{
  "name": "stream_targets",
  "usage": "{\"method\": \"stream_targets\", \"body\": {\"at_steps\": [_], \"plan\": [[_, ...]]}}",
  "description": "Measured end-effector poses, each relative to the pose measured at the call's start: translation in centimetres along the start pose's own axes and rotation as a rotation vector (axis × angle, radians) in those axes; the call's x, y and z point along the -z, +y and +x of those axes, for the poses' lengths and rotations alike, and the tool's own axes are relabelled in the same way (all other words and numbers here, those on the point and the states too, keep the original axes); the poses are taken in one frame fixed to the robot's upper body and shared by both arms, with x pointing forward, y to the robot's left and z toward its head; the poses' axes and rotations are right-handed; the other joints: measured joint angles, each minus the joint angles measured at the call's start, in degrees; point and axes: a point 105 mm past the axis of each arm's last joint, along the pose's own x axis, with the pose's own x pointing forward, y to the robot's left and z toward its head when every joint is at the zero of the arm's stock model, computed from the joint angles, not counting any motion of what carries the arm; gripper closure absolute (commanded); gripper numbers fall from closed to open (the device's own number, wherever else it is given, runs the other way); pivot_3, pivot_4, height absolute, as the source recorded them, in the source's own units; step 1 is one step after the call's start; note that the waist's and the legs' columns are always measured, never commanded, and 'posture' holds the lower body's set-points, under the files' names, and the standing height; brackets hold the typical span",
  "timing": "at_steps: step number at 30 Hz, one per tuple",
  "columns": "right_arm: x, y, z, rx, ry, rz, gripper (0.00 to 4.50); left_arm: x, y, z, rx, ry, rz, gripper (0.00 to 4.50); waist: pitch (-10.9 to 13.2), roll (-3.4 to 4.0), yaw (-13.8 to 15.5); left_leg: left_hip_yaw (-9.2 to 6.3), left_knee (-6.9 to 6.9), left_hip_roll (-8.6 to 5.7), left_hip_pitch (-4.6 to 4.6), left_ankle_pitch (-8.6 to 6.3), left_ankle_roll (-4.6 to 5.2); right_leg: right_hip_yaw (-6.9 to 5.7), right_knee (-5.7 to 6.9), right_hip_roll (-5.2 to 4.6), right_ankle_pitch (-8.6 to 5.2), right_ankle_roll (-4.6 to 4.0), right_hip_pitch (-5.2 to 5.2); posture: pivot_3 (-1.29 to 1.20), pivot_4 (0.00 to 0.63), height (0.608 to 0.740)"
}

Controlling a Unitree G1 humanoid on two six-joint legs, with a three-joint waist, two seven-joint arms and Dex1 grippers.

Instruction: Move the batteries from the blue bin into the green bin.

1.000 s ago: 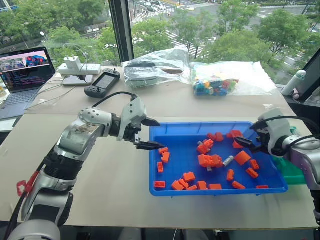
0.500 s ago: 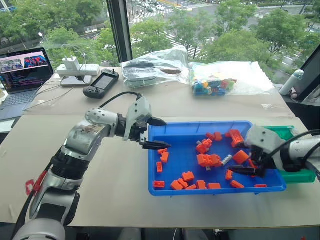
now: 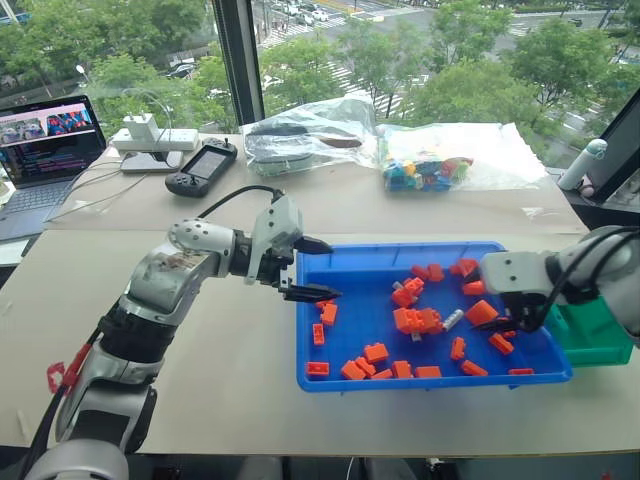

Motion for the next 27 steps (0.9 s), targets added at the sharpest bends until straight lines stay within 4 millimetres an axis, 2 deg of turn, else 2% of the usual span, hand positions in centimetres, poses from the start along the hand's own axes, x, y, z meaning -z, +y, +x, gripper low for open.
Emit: {"method": "stream_targets", "body": {"at_steps": [5,8,11,12,15,18,19,25,27], "plan": [[0.1,-0.2,1.4,-0.024,-0.024,-0.012,0.02,0.2,-0.1,-0.3,-0.015,0.009,-0.005,0.00,0.00,0.00,0.15,0.00,0.04,0.00,0.00,0.00,0.00,-0.01,0.00,-0.01,0.00,0.00,0.02,0.00,0.150,0.732],[1.0,0.0,2.5,-0.047,-0.009,0.005,0.70,0.0,-0.2,-0.3,-0.015,0.010,-0.005,0.00,0.00,0.00,0.20,0.00,0.04,-0.01,0.00,0.00,0.00,-0.01,0.00,-0.01,0.00,0.00,0.01,0.00,0.150,0.732],[1.3,-0.4,2.7,-0.034,-0.008,-0.014,1.63,0.0,-0.3,-0.4,-0.014,0.007,-0.011,0.00,0.00,0.00,0.21,0.00,0.07,0.00,0.00,0.00,-0.01,-0.01,0.00,0.00,0.00,0.00,0.03,0.00,0.150,0.732],[1.5,-0.4,2.7,-0.030,-0.007,-0.012,2.10,0.0,-0.3,-0.4,-0.014,0.007,-0.011,0.00,0.00,0.00,0.20,0.00,0.07,0.00,0.01,0.01,-0.01,-0.01,0.01,0.00,0.00,0.00,0.04,0.00,0.150,0.732],[1.8,-0.4,2.7,-0.033,-0.006,-0.012,2.98,0.0,-0.3,-0.4,-0.016,0.005,-0.012,0.00,0.00,0.00,0.21,0.00,0.08,0.00,0.03,0.01,-0.01,-0.01,0.01,0.01,0.00,0.00,0.06,0.00,0.150,0.732],[1.9,0.0,2.7,-0.051,-0.008,-0.007,4.08,0.0,-0.2,-0.4,-0.018,0.004,-0.013,0.00,0.00,0.00,0.21,0.00,0.09,0.01,0.04,0.01,-0.01,-0.01,0.02,0.01,0.00,0.00,0.07,0.00,0.150,0.732],[1.9,0.0,2.7,-0.053,-0.008,-0.006,4.27,-0.1,-0.3,-0.4,-0.017,0.003,-0.013,0.00,0.00,0.00,0.20,0.00,0.09,0.00,0.04,0.00,-0.01,-0.01,0.02,0.00,0.00,0.00,0.07,0.00,0.150,0.732],[1.2,0.3,2.5,-0.062,-0.014,-0.016,4.27,-0.1,-0.3,-0.4,-0.014,-0.001,-0.015,0.00,0.00,0.00,0.23,0.00,0.09,0.00,0.04,0.00,-0.01,-0.01,0.03,0.00,0.00,0.00,0.05,0.00,0.150,0.732],[0.3,0.3,1.7,-0.063,-0.014,-0.026,4.27,-0.1,-0.3,-0.3,-0.012,-0.006,-0.016,0.00,0.08,0.12,0.29,0.01,0.09,-0.02,0.02,0.00,-0.01,0.00,0.05,-0.04,0.00,0.00,0.02,0.00,0.150,0.732]]}}
